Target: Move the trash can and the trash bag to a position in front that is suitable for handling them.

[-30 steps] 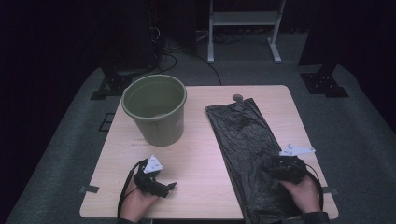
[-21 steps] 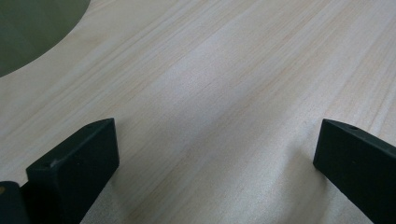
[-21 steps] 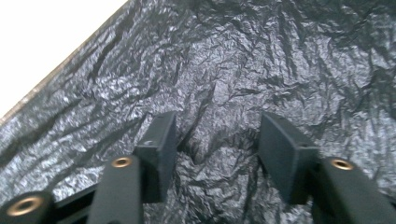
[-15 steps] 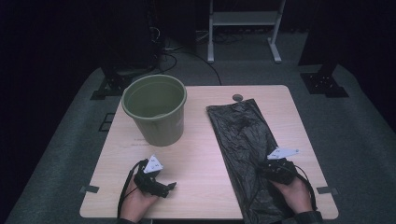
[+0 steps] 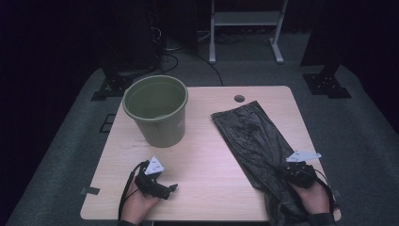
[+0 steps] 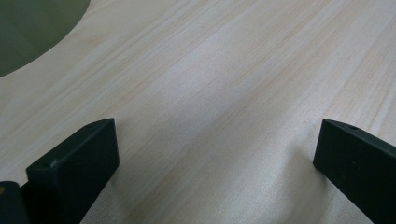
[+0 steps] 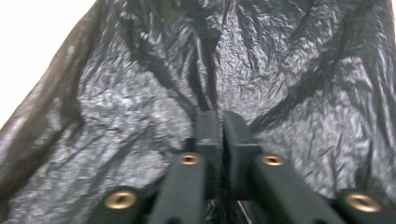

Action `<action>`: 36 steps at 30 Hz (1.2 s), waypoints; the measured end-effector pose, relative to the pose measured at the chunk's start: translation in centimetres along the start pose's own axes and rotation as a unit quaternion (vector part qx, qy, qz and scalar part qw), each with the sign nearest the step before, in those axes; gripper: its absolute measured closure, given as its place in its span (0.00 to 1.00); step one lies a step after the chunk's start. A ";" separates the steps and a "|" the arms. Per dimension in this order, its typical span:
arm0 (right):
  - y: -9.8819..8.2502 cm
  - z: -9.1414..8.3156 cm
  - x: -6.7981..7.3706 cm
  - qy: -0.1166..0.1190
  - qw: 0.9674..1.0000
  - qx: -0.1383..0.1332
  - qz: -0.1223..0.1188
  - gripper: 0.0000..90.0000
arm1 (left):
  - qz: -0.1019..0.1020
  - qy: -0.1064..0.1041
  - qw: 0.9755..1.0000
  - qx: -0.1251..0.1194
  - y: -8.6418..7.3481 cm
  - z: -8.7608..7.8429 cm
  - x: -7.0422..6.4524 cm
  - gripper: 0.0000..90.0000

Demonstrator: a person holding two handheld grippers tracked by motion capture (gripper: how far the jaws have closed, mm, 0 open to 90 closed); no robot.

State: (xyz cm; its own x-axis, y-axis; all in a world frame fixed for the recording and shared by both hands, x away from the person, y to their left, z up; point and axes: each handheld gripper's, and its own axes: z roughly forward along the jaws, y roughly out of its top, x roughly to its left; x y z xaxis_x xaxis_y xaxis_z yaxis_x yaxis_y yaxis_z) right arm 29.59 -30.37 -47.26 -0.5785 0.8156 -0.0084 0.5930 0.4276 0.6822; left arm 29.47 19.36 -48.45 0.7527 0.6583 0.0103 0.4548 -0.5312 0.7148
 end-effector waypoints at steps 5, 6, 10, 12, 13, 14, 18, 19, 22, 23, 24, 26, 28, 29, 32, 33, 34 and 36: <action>-0.1 -0.2 -0.3 0.014 0.999 -0.049 0.018 0.43 | 0.000 0.000 1.000 0.000 0.0 0.0 0.0 0.00; 0.0 0.1 -0.1 0.010 0.998 -0.051 0.016 0.38 | 0.000 0.000 1.000 0.000 0.0 0.0 0.0 0.00; 0.2 1.2 0.2 0.018 0.999 -0.035 0.024 0.23 | 0.000 0.000 1.000 0.000 0.0 0.0 0.0 0.00; 0.2 1.3 0.3 0.014 0.999 -0.034 0.023 0.19 | 0.001 -0.001 1.000 0.000 0.0 0.0 0.0 0.00; 0.2 1.7 0.4 0.003 0.999 -0.029 0.019 0.14 | 0.001 0.000 1.000 0.001 0.0 0.0 0.0 0.00; 0.2 1.7 0.4 0.003 0.999 -0.029 0.019 0.14 | 0.001 0.000 1.000 0.001 0.0 0.0 0.0 0.00; 0.3 2.0 0.6 0.000 1.000 -0.026 0.013 0.12 | 0.006 0.005 1.000 0.001 0.0 -0.2 -0.2 0.00; 0.2 2.1 0.6 -0.003 0.999 -0.030 0.010 0.11 | -0.003 0.002 1.000 0.002 0.0 -0.3 -0.1 0.00; 0.1 2.0 0.6 -0.003 0.999 -0.033 0.014 0.11 | -0.002 0.002 1.000 -0.004 0.2 -0.6 -0.1 0.00; 0.1 2.1 0.6 -0.001 0.999 -0.033 0.014 0.11 | -0.002 0.005 1.000 -0.008 0.3 -0.9 -0.2 0.00; 0.1 2.1 0.6 -0.001 0.999 -0.033 0.014 0.11 | -0.001 0.004 1.000 -0.010 0.4 -1.1 -0.2 0.00; 0.1 2.1 0.6 -0.001 0.999 -0.033 0.014 0.11 | -0.001 -0.003 1.000 -0.015 0.9 -1.5 -0.2 0.00; 0.1 2.1 0.6 -0.001 0.999 -0.033 0.014 0.11 | 0.000 -0.006 1.000 -0.018 1.1 -1.7 -0.3 0.00; 0.1 2.1 0.6 -0.001 0.999 -0.033 0.014 0.11 | -0.001 -0.012 1.000 -0.020 1.3 -1.8 -0.3 0.00; 0.1 2.1 0.6 -0.001 0.999 -0.033 0.014 0.11 | -0.007 -0.032 0.999 -0.024 1.9 -2.1 -0.4 0.00; 0.1 2.1 0.6 -0.001 0.999 -0.033 0.014 0.11 | -0.007 -0.037 0.999 -0.025 2.1 -2.2 -0.5 0.00; 0.1 2.1 0.6 -0.001 0.999 -0.033 0.014 0.11 | -0.004 -0.038 0.999 -0.024 2.3 -2.3 -0.5 0.00; 0.1 2.1 0.6 -0.001 0.999 -0.033 0.014 0.11 | -0.002 -0.038 0.999 -0.026 2.8 -2.7 -0.6 0.00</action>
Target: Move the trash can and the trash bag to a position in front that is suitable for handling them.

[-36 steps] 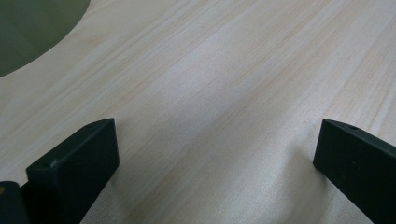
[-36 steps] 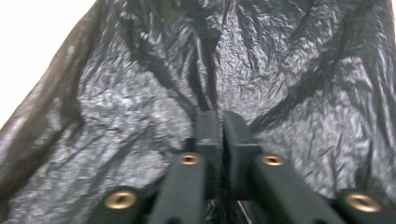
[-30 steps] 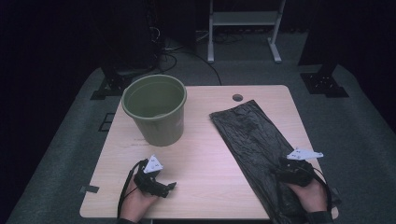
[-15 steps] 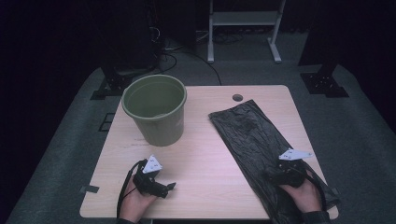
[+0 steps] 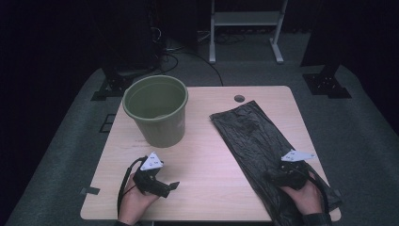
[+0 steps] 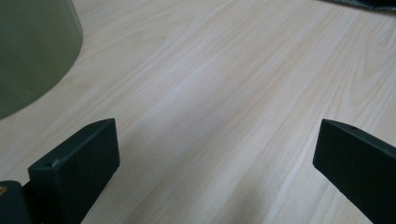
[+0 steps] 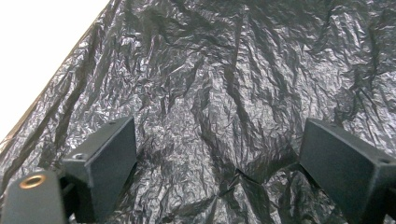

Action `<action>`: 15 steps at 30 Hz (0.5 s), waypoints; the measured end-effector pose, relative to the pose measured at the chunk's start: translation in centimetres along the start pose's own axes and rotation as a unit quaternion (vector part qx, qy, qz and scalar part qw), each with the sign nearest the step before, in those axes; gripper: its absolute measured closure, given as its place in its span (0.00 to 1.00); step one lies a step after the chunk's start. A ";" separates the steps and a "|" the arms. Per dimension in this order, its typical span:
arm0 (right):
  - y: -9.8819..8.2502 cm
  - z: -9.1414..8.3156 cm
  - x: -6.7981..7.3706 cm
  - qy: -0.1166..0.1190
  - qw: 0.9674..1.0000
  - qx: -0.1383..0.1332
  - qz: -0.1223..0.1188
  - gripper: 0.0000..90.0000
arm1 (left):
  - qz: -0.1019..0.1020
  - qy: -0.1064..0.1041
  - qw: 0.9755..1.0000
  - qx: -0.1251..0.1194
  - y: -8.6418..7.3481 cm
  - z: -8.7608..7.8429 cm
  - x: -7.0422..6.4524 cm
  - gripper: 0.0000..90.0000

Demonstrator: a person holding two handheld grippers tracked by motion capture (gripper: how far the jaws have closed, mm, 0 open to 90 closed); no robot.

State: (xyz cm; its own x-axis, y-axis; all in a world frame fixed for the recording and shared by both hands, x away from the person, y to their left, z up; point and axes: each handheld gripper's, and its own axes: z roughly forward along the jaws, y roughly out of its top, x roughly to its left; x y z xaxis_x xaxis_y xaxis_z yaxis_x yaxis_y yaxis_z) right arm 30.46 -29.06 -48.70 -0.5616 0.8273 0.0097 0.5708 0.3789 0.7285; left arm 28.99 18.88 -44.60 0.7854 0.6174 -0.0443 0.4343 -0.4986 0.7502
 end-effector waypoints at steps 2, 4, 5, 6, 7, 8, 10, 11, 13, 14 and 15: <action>0.0 0.0 0.0 0.000 1.000 0.000 0.000 0.11 | 0.000 -0.002 1.000 -0.004 0.6 -0.4 0.0 0.00; 0.0 0.0 0.0 0.000 1.000 0.000 0.000 0.11 | -0.001 -0.006 1.000 -0.010 1.1 -0.8 -0.1 0.00; 0.0 0.0 0.0 0.000 1.000 0.000 0.000 0.12 | 0.002 -0.010 1.000 -0.010 1.5 -1.1 -0.1 0.00; 0.0 0.0 0.0 0.000 1.000 0.000 0.000 0.11 | 0.002 -0.012 1.000 -0.012 1.7 -1.3 -0.1 0.00; 0.0 0.0 0.0 0.000 1.000 0.000 0.000 0.11 | 0.003 -0.013 1.000 -0.014 2.0 -1.5 -0.1 0.00; 0.0 0.0 0.0 0.000 1.000 0.000 0.000 0.11 | 0.005 -0.013 1.000 -0.014 2.4 -1.8 -0.2 0.00; 0.0 0.0 0.0 0.000 1.000 0.000 0.000 0.12 | 0.006 -0.014 1.000 -0.019 3.0 -2.3 -0.2 0.00; 0.0 0.0 0.0 0.000 1.000 0.000 0.000 0.12 | 0.007 -0.015 1.000 -0.019 3.3 -2.4 -0.2 0.00; 0.0 0.0 0.0 0.000 1.000 0.000 0.000 0.12 | 0.004 -0.019 1.000 -0.023 4.2 -3.0 0.0 0.00; 0.0 0.0 0.0 0.000 1.000 0.000 0.000 0.12 | 0.006 -0.018 1.000 -0.024 4.5 -3.2 0.1 0.00; 0.0 0.0 0.0 0.000 1.000 0.000 0.000 0.12 | 0.007 -0.017 0.999 -0.027 4.8 -3.4 0.2 0.00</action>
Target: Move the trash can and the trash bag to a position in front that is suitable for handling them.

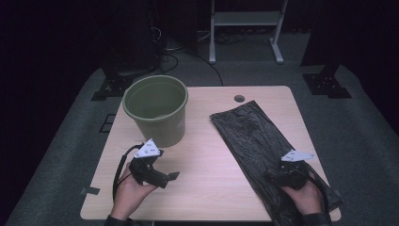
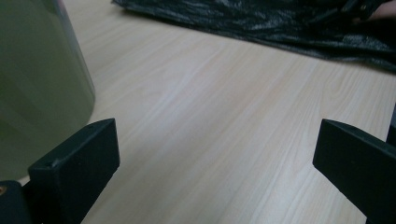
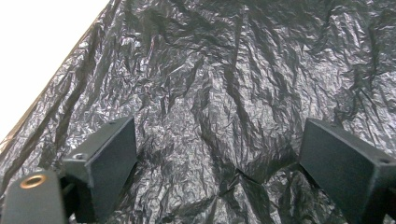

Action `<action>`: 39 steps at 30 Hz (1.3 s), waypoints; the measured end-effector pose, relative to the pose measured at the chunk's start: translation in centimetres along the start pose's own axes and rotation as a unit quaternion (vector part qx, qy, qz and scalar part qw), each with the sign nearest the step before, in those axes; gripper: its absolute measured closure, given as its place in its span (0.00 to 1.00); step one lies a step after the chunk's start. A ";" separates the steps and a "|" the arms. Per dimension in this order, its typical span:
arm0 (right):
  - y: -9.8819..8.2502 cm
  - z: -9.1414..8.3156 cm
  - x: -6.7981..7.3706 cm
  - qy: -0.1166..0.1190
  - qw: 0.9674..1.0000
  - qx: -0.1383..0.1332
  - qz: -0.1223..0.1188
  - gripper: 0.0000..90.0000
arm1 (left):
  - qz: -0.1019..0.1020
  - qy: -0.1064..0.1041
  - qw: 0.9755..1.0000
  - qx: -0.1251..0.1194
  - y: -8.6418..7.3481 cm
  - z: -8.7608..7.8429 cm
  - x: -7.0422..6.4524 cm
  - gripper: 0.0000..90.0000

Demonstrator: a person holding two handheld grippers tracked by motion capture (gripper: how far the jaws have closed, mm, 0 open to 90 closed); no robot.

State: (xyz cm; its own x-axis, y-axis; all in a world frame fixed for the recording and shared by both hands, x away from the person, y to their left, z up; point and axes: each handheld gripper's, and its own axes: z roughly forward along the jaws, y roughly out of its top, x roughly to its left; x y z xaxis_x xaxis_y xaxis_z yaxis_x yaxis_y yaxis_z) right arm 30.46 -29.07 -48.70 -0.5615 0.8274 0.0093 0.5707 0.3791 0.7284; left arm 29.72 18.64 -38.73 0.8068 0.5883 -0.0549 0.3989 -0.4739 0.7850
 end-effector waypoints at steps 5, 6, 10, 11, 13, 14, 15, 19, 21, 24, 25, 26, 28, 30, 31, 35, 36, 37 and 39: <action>0.0 0.0 0.0 0.000 1.000 0.000 0.000 0.12 | 0.005 -0.009 1.000 -0.016 1.8 -1.1 0.3 0.03; 0.0 0.0 0.0 0.000 1.000 0.000 0.000 0.12 | 0.009 -0.006 1.000 -0.018 2.3 -1.3 0.3 0.03; 0.0 0.0 0.0 0.000 1.000 0.000 0.000 0.12 | 0.017 -0.003 1.000 -0.020 3.9 -2.0 0.3 0.03; 0.0 0.0 0.0 0.000 1.000 0.000 0.000 0.12 | 0.019 -0.002 1.000 -0.022 4.3 -2.2 0.3 0.03; 0.0 0.0 0.0 0.000 1.000 0.000 0.000 0.12 | 0.023 -0.002 0.999 -0.024 4.9 -2.5 0.3 0.05; 0.0 0.0 0.0 0.000 1.000 -0.001 0.000 0.12 | 0.024 -0.003 0.999 -0.026 5.3 -2.7 0.3 0.05; 0.0 0.0 0.0 0.000 1.000 -0.001 0.000 0.12 | 0.023 -0.002 0.999 -0.026 5.6 -2.8 0.4 0.05; 0.0 0.0 0.0 0.000 1.000 0.000 0.000 0.12 | 0.030 0.003 0.999 -0.030 6.8 -3.3 0.6 0.07; 0.0 0.0 0.0 0.000 1.000 -0.001 0.000 0.12 | 0.031 0.007 0.999 -0.032 7.3 -3.6 0.7 0.11; 0.0 0.0 0.0 0.000 1.000 -0.001 0.000 0.12 | 0.029 0.011 0.999 -0.036 8.0 -3.7 1.0 0.13; 0.0 0.0 0.0 0.000 1.000 -0.001 0.000 0.12 | 0.026 0.011 0.999 -0.036 8.3 -3.7 1.2 0.15; 0.0 0.0 0.0 0.000 1.000 -0.001 0.000 0.12 | 0.023 0.011 0.999 -0.035 8.5 -3.7 1.4 0.15; 0.0 0.0 0.0 0.000 1.000 -0.001 0.000 0.12 | 0.019 0.013 0.999 -0.035 8.9 -3.6 1.7 0.15; 0.0 0.0 0.0 0.000 1.000 -0.001 0.000 0.12 | 0.021 0.012 0.999 -0.035 9.3 -3.5 2.1 0.15; 0.0 0.0 0.0 0.000 1.000 -0.001 0.000 0.12 | 0.024 0.010 0.999 -0.033 9.5 -3.4 2.3 0.15; 0.0 0.0 0.0 0.000 1.000 -0.001 0.000 0.12 | 0.038 0.020 0.999 -0.031 10.4 -3.3 3.0 0.21; 0.0 0.0 0.0 0.000 1.000 -0.001 0.000 0.12 | 0.037 0.022 0.999 -0.029 10.6 -3.2 3.3 0.21; 0.0 0.0 0.0 0.000 1.000 -0.001 0.001 0.12 | 0.037 0.024 0.999 -0.030 10.9 -3.2 3.7 0.21; 0.0 0.0 0.0 0.000 1.000 -0.001 0.001 0.12 | 0.036 0.023 0.999 -0.034 11.2 -3.2 4.1 0.24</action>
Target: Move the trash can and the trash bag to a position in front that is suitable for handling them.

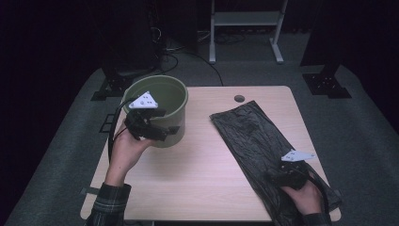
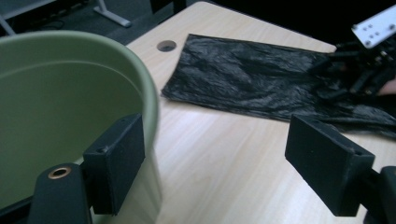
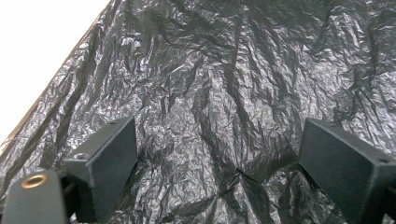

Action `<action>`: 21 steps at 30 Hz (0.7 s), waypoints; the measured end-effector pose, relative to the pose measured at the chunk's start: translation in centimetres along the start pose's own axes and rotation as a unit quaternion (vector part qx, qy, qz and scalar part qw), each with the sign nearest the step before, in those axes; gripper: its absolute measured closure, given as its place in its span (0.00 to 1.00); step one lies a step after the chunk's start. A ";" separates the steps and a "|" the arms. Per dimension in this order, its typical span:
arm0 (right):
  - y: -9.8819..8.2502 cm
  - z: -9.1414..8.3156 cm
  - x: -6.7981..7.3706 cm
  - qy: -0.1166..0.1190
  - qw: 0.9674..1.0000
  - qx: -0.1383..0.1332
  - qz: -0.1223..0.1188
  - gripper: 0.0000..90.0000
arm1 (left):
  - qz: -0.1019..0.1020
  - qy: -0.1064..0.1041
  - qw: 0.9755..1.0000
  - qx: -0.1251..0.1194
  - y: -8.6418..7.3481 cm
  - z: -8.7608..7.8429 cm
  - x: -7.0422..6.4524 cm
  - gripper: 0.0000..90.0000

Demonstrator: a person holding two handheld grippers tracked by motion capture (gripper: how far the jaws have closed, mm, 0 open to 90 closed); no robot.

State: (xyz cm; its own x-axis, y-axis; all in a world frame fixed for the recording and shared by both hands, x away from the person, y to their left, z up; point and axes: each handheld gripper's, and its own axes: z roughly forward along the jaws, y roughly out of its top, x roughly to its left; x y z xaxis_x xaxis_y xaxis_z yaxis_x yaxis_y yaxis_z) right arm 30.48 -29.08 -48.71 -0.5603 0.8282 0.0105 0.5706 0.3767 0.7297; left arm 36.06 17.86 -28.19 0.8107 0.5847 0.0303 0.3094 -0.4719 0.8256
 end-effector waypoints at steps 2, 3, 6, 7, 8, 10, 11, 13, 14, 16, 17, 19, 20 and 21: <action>0.0 0.0 0.0 0.000 1.000 0.000 0.000 0.12 | -0.003 0.006 1.000 0.000 0.3 0.2 0.7 0.24; 0.0 0.0 0.0 0.000 1.000 0.000 0.000 0.12 | -0.005 0.004 1.000 0.004 0.4 0.3 1.0 0.25; 0.0 0.0 0.0 0.001 1.000 0.000 -0.001 0.12 | -0.009 0.000 1.000 0.018 0.3 0.9 1.8 0.30; 0.0 0.0 0.0 0.001 1.000 0.000 -0.001 0.12 | -0.011 -0.004 1.000 0.019 0.2 1.2 2.0 0.34; 0.0 0.0 0.0 0.000 1.000 0.000 -0.001 0.12 | -0.013 -0.003 1.000 0.021 0.1 1.4 2.2 0.35; 0.0 0.0 0.0 0.000 1.000 0.000 -0.001 0.12 | -0.013 -0.002 1.000 0.026 0.0 1.8 2.4 0.41; 0.0 0.0 0.0 0.000 1.000 0.000 -0.001 0.12 | -0.013 0.003 1.000 0.029 -0.1 1.9 2.5 0.43; 0.0 0.0 0.0 0.000 1.000 0.000 -0.001 0.12 | -0.012 0.007 0.999 0.034 -0.3 2.1 2.7 0.47; 0.0 0.0 0.0 0.000 1.000 0.000 -0.001 0.12 | -0.011 0.009 0.999 0.035 -0.3 2.2 2.9 0.49; 0.0 0.0 0.0 0.000 1.000 0.000 -0.001 0.12 | -0.013 0.010 0.999 0.035 -0.4 2.3 3.2 0.53; 0.0 0.0 0.0 0.000 1.000 0.000 -0.001 0.12 | -0.015 0.008 0.999 0.035 -0.5 2.4 3.4 0.55; 0.0 0.0 0.0 0.000 1.000 0.000 -0.001 0.12 | -0.012 0.010 0.999 0.039 -0.6 2.5 3.5 0.61; 0.0 0.0 0.0 0.000 1.000 0.000 -0.001 0.12 | -0.010 0.012 0.999 0.040 -0.6 2.5 3.6 0.65; 0.0 0.0 0.0 0.000 1.000 0.000 -0.001 0.12 | -0.010 0.013 0.999 0.041 -0.6 2.5 3.6 0.69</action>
State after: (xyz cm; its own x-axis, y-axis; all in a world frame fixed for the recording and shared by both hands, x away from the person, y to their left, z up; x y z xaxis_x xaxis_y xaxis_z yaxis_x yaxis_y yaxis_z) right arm 30.49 -29.09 -48.70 -0.5617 0.8273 0.0100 0.5700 0.3782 0.7295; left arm 40.09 18.58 -30.01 0.7915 0.6105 0.0296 0.3662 -0.5124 0.7767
